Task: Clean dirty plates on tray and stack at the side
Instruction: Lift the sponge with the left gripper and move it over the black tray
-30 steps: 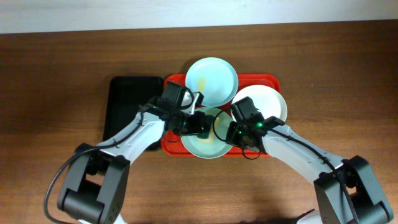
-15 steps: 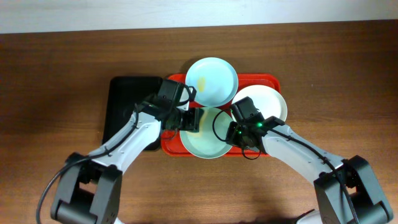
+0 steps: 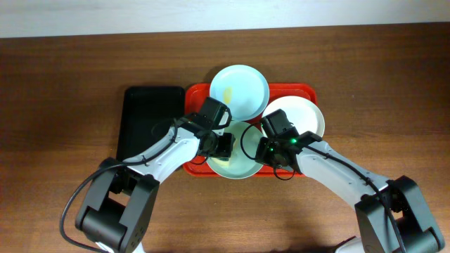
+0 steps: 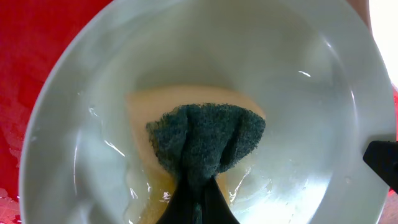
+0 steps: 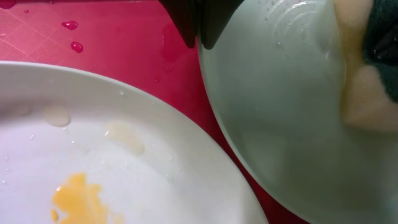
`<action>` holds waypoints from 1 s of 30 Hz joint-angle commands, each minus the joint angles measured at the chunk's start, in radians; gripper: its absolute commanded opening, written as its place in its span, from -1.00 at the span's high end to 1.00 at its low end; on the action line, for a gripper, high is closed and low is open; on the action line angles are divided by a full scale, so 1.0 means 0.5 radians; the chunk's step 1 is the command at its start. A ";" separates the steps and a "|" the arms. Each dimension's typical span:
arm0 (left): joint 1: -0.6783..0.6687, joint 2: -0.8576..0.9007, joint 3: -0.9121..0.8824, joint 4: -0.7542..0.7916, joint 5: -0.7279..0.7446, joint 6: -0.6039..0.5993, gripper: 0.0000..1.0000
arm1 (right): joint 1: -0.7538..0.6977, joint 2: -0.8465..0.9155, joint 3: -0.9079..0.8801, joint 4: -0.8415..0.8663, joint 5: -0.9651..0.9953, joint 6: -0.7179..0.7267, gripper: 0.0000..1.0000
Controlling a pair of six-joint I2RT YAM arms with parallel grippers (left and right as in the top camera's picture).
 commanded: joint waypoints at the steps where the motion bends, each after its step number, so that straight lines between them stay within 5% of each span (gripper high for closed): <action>1: -0.023 0.069 0.015 -0.014 0.184 -0.030 1.00 | 0.013 0.022 -0.010 -0.001 -0.014 0.014 0.92; 8: -0.022 0.053 0.089 0.125 0.779 -0.027 1.00 | 0.013 0.022 -0.010 -0.002 -0.014 0.014 0.91; 19: 0.157 -0.143 0.233 -0.195 -0.114 -0.002 1.00 | 0.013 0.022 -0.010 -0.002 -0.013 0.014 0.91; 24: 0.230 -0.172 0.235 -0.227 -0.186 0.034 1.00 | 0.013 0.022 -0.010 -0.002 -0.014 0.014 0.89; 30: 0.402 -0.391 0.243 -0.260 -0.362 0.043 1.00 | 0.013 0.022 -0.010 -0.002 -0.014 0.014 0.26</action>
